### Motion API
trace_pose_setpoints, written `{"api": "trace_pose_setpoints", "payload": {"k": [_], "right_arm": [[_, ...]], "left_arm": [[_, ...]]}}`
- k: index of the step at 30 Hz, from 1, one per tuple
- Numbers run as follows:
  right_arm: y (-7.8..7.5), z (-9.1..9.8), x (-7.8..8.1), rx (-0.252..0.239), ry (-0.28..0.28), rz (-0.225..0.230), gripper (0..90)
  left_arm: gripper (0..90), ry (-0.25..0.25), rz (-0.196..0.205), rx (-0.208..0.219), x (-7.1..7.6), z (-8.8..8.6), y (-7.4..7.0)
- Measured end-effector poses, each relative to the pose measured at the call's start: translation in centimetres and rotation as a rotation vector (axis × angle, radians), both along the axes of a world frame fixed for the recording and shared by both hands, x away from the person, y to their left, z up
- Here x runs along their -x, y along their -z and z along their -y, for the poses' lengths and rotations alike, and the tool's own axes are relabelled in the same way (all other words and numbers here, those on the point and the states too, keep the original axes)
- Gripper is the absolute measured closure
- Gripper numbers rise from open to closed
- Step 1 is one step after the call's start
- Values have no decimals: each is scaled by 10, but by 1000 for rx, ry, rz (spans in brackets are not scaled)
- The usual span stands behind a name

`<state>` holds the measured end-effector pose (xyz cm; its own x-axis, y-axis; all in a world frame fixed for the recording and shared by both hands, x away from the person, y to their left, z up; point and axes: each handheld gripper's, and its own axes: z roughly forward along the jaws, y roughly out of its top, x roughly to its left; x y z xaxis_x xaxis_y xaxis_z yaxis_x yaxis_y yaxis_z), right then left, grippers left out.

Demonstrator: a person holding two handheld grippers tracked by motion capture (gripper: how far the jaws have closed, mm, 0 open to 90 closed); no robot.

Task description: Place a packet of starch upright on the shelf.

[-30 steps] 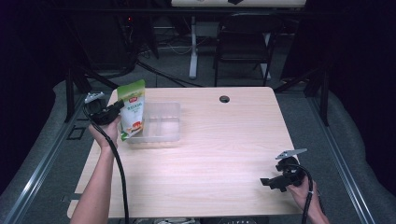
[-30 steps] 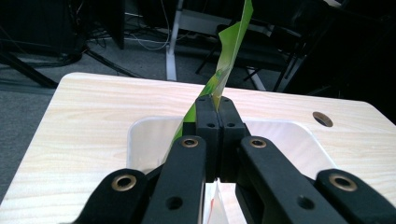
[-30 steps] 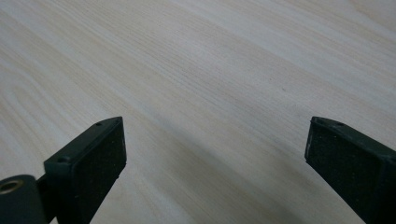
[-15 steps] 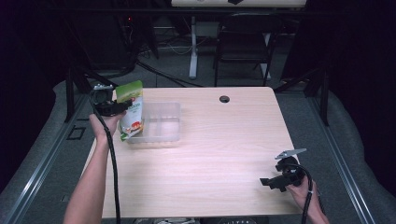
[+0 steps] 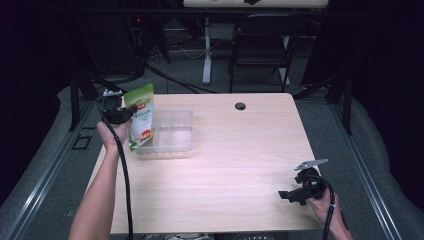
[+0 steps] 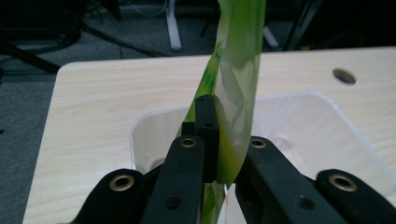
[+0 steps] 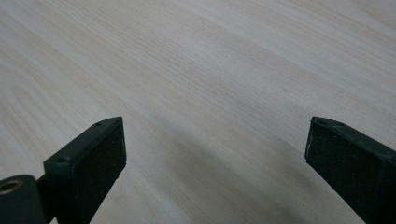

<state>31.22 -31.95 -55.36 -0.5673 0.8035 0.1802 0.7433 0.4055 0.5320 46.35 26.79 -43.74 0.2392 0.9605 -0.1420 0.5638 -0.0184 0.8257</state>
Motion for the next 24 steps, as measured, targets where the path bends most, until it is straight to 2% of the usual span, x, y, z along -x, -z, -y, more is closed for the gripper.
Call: {"api": "trace_pose_setpoints", "payload": {"k": [2,6,11,16,18,22,24], "right_arm": [[0,0,0,1,3,2,47],[0,0,0,1,0,2,47],[-1,0,1,2,1,2,47],[0,0,2,-1,9,10,47],[0,0,2,3,8,7,47],[-1,0,2,4,6,8,47],[-1,1,2,5,6,9,47]], "left_arm": [[900,-17,39,25,5,-2,1],[900,-44,80,88,12,-3,10],[900,-88,128,122,14,-1,24],[900,-100,132,147,13,-3,29],[900,-104,129,140,13,-4,31],[900,-110,115,154,13,-6,36],[900,-113,112,138,14,-6,38]]}}
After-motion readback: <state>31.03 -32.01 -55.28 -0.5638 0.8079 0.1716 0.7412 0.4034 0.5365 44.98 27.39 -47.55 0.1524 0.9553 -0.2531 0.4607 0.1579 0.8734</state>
